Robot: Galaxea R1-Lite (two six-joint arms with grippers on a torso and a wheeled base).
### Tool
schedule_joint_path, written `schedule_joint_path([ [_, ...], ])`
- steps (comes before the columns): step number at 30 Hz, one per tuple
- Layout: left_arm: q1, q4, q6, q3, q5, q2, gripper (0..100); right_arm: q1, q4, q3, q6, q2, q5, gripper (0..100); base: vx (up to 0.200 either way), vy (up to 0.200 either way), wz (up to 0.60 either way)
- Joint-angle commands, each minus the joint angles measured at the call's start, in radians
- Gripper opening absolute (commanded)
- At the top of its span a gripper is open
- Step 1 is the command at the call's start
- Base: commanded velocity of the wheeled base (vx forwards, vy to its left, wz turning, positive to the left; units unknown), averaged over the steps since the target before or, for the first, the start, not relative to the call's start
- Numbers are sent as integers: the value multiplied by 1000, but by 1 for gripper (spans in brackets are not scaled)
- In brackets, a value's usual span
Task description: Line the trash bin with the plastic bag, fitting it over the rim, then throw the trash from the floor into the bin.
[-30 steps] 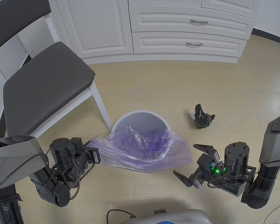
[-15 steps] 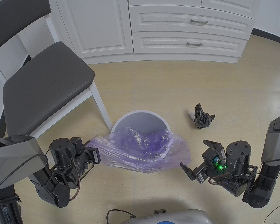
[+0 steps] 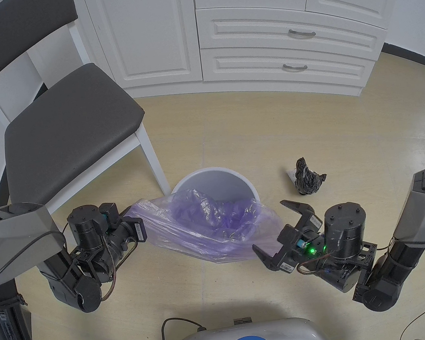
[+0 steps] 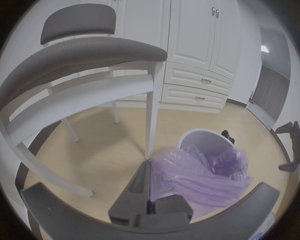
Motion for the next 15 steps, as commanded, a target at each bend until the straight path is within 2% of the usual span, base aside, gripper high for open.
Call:
schedule_joint_path([
  [1, 7, -11, -4, 2, -5, -34, 0, 76, 35, -51, -47, -3, -2, 100, 0, 0, 0],
  [8, 1, -24, -36, 4, -6, -54, 0, 121, 139, -143, -55, 43, -5, 100, 0, 0, 0],
  [15, -2, -26, -38, 13, -15, -54, 0, 130, 150, -200, -55, 120, -4, 100, 0, 0, 0],
])
